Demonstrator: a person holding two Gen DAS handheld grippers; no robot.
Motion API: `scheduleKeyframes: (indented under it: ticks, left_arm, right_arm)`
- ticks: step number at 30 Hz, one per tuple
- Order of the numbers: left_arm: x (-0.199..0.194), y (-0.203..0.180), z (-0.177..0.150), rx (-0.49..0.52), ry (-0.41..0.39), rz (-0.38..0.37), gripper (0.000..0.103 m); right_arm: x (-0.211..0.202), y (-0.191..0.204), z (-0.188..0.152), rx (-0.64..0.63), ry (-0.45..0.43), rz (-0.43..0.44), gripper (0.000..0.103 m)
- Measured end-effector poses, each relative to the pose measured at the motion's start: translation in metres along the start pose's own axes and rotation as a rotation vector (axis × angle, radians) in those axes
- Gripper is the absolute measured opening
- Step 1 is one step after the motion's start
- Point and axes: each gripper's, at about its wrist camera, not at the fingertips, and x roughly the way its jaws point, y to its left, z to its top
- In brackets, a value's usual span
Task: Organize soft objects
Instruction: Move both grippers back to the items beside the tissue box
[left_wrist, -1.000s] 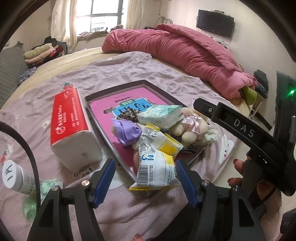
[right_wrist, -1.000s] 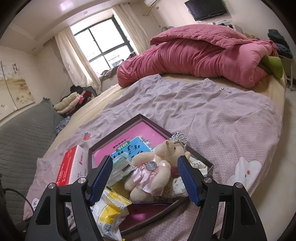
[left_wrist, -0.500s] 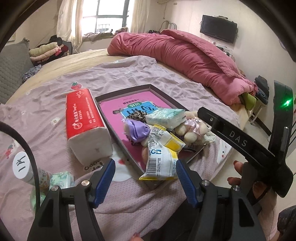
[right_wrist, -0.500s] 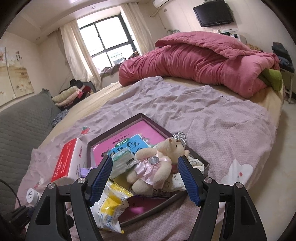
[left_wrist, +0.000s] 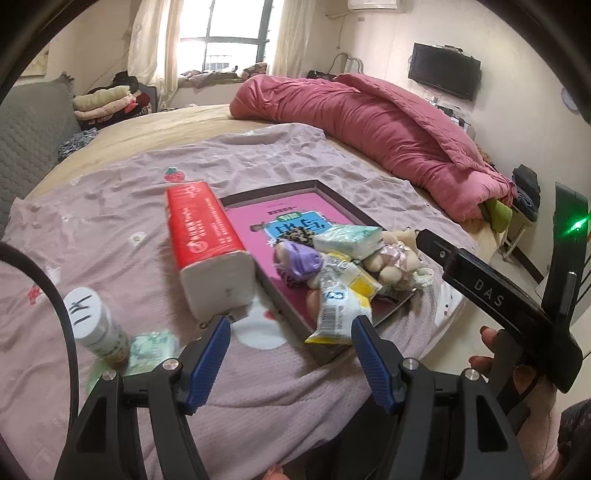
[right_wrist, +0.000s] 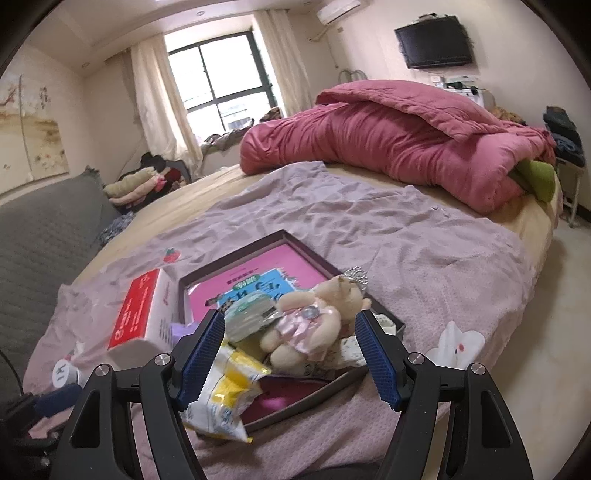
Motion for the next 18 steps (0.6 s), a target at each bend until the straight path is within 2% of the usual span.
scheduleKeyframes:
  ticks: [3, 7, 10, 13, 18]
  left_arm:
    - [-0.008, 0.01, -0.006, -0.006, -0.004, 0.016, 0.068]
    - [-0.013, 0.021, -0.013, -0.03, 0.001, 0.018, 0.068]
    - [-0.015, 0.026, -0.017, -0.037, 0.007, 0.024, 0.068]
    - [-0.019, 0.03, -0.019, -0.046, 0.004, 0.025, 0.068]
    - [-0.028, 0.038, -0.02, -0.061, -0.01, 0.032, 0.068]
  right_arm:
    - [-0.001, 0.008, -0.005, -0.024, 0.039, 0.014, 0.074]
    - [0.008, 0.026, -0.015, -0.101, 0.143, -0.025, 0.074]
    - [0.011, 0.039, -0.021, -0.152, 0.174, -0.028, 0.074]
    - [0.012, 0.047, -0.025, -0.186, 0.187, -0.029, 0.074]
    - [0.0, 0.06, -0.024, -0.219, 0.152, 0.001, 0.074]
